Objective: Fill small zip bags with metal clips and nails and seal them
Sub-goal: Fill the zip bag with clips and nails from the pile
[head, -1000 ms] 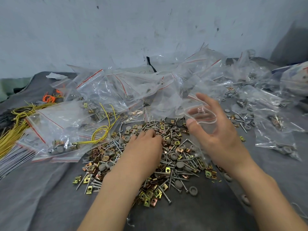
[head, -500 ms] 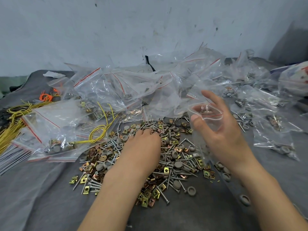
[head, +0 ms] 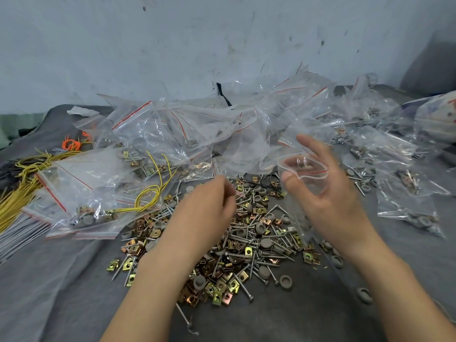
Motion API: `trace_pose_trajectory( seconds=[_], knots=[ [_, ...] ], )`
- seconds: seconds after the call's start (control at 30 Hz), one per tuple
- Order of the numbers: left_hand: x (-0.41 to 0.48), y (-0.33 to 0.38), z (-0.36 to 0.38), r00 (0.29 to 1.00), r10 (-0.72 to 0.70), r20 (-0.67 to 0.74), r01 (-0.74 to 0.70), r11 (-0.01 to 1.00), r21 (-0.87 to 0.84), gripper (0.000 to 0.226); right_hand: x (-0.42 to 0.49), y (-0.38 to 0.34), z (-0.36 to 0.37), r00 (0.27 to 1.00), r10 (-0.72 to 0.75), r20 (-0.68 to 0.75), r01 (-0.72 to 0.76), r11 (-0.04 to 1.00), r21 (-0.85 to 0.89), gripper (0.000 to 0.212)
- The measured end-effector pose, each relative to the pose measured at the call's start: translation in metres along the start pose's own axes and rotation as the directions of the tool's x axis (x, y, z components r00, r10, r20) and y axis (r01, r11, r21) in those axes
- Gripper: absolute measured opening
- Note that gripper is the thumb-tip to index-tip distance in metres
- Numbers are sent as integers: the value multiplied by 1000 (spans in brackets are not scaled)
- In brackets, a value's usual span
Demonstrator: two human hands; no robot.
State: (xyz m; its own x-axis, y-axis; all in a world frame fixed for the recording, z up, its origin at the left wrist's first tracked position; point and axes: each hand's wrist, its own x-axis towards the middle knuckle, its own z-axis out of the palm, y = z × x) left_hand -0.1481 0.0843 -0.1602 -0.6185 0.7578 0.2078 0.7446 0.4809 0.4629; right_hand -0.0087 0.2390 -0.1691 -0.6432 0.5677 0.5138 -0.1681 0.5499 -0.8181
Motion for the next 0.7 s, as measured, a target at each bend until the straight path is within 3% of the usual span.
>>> trace_pose_trajectory(
  seconds=[0.17,0.27,0.7],
  knots=[
    [2,14,-14,964,60,-258,-153,923,-354,8,0,-1,4,1000,0,26,1,1000,-10,53],
    [1,24,-19,940,96,-327,-239,870,-431,9,-1,-2,8,999,-2,48,3,1000,-29,54],
    [-1,36,-17,943,221,-251,-311,856,-414,16,-6,-6,16,981,-18,192,56,980,-193,69]
  ],
)
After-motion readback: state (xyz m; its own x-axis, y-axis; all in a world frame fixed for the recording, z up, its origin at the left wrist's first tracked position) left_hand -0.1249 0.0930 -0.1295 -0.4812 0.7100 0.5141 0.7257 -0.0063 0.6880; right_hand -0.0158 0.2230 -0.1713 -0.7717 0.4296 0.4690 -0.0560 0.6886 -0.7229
